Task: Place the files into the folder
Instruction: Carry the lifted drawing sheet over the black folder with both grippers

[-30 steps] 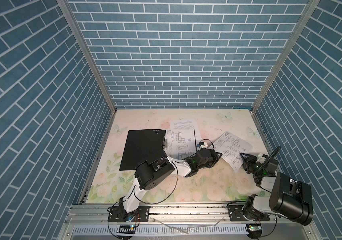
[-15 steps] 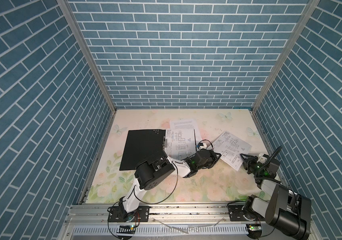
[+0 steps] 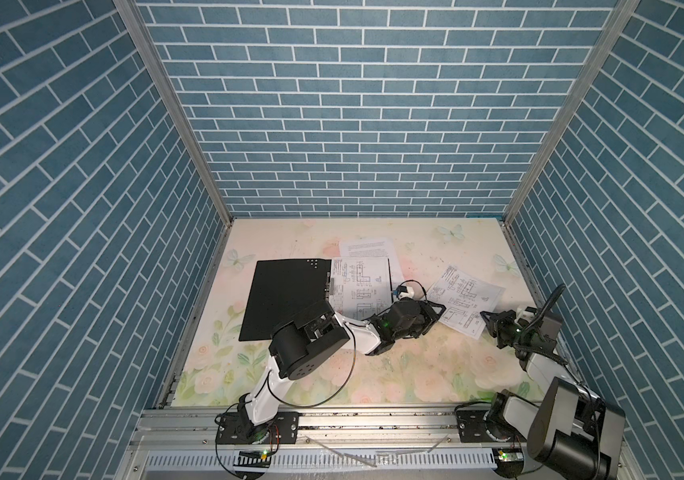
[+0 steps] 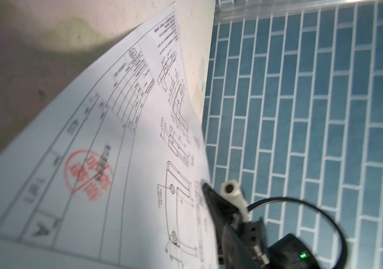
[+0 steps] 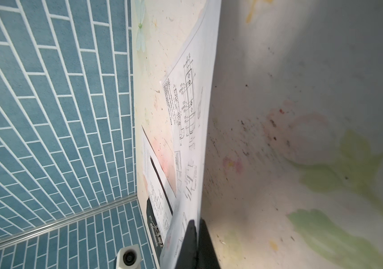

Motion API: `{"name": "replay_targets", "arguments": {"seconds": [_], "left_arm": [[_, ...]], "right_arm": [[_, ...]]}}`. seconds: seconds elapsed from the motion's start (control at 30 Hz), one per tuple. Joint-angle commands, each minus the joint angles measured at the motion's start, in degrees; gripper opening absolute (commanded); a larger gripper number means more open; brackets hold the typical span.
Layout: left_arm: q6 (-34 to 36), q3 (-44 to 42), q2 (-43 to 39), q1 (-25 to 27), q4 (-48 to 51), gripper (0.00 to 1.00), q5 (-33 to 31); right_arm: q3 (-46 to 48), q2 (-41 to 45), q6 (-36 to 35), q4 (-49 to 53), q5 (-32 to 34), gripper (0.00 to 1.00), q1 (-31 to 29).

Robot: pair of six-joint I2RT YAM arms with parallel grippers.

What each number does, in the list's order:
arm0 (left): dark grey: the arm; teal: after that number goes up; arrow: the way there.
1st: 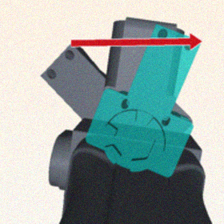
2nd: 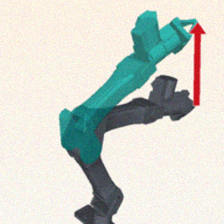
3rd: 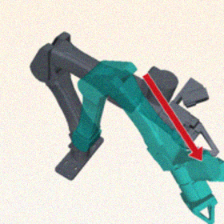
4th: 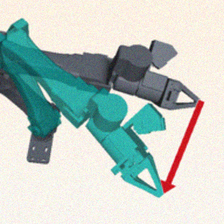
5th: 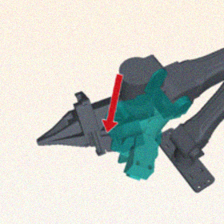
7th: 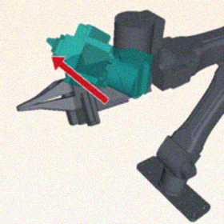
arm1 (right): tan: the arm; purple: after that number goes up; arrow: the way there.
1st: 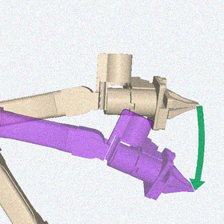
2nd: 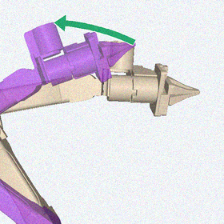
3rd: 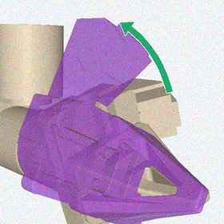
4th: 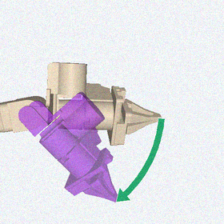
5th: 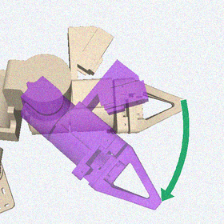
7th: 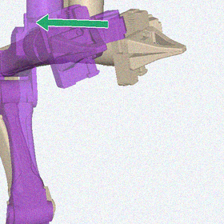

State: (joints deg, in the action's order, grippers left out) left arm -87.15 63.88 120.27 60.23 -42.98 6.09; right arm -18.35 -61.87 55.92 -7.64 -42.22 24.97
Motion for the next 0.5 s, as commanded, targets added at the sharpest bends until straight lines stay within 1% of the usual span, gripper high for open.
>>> {"name": "replay_targets", "arguments": {"seconds": [0.0, 0.03, 0.07, 0.17, 0.27, 0.4, 0.47], "left_arm": [[5.3, 1.6, -2.9, -1.7, 6.4, 0.85, 3.4], [7.0, 2.0, -3.6, -2.3, 8.2, 0.97, 4.1], [8.7, 2.3, -4.4, -2.7, 9.7, 1.00, 4.6], [14.8, 3.4, -7.4, -3.9, 17.4, 1.00, 5.1], [21.0, 3.7, -10.7, -5.0, 24.6, 1.00, 4.6], [28.7, 2.4, -15.3, -6.9, 32.0, 1.00, 2.7], [32.7, 2.3, -17.8, -7.7, 37.1, 1.00, 0.6]], "right_arm": [[-7.8, 2.1, -7.1, 10.3, 2.3, 0.00, -0.2], [-9.6, 2.2, -8.3, 12.7, 3.1, 0.00, -0.3], [-11.2, 2.2, -9.0, 13.9, 3.3, 0.00, -0.5], [-16.3, 1.2, -10.9, 17.5, 4.5, 0.00, -1.9], [-22.4, -0.3, -13.2, 21.7, 7.8, 0.00, -5.7], [-31.2, -4.4, -14.3, 24.5, 13.0, 0.00, -15.1], [-36.1, -7.8, -14.4, 25.3, 15.0, 0.00, -20.1]]}}
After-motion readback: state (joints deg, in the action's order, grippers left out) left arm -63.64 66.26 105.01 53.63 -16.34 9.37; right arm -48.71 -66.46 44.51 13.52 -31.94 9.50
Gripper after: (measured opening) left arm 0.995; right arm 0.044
